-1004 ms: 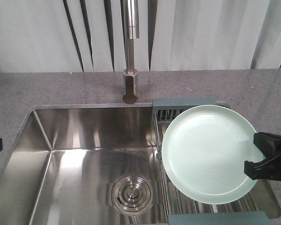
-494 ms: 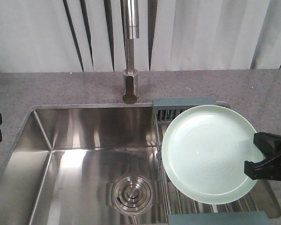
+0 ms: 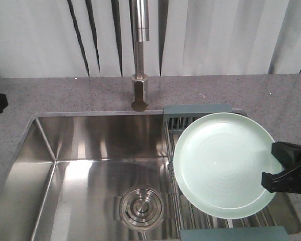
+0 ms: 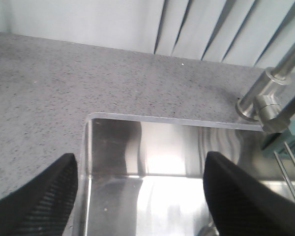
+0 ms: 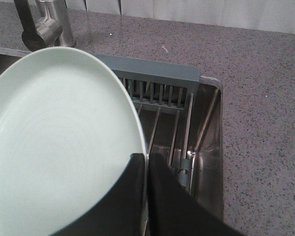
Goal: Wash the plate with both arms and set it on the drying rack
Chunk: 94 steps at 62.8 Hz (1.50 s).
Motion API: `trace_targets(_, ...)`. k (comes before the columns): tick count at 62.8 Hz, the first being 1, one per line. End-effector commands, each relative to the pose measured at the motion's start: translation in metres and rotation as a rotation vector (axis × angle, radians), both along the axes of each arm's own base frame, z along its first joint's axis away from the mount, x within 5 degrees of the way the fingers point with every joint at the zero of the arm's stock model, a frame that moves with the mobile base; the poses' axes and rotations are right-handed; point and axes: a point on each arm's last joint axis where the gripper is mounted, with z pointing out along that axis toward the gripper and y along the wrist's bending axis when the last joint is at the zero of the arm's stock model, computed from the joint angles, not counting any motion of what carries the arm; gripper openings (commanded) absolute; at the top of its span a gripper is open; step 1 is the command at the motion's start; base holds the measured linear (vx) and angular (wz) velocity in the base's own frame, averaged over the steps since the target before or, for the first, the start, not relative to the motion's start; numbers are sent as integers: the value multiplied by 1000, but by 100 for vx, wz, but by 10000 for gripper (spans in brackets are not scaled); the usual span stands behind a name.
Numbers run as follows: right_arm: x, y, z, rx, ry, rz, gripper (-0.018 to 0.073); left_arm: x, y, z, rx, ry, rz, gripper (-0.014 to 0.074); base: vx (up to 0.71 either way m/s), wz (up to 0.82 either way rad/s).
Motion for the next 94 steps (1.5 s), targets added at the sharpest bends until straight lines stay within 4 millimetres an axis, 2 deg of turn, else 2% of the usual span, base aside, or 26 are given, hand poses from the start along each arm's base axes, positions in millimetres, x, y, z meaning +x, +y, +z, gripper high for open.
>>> trace_targets(1,3,0,18,15,-117,-4,-8,17,-6,20,0,-16,-63,522,0,0)
trace_targets(9,3,0,18,15,-117,-4,-8,47,-15,22,-6,44,-178,522,0,0)
trace_targets(20,3,0,18,15,-117,-4,-8,82,-31,23,-81,14,-344,522,0,0)
trace_targets(36,3,0,18,15,-118,-4,-8,125,-67,21,-293,-74,-786,522,0,0)
trace_targets(47,3,0,18,15,-118,-4,-8,152,-80,20,-451,-151,-1037,522,0,0)
trace_targets(56,3,0,18,15,-118,-4,-8,176,-88,16,-466,-162,-1065,522,0,0)
trace_targets(77,3,0,18,15,-117,-4,-8,211,-133,8,-500,-149,-1151,522,0,0)
trace_targets(94,3,0,18,15,-117,-4,-8,234,-146,-4,-538,-124,-1157,522,0,0)
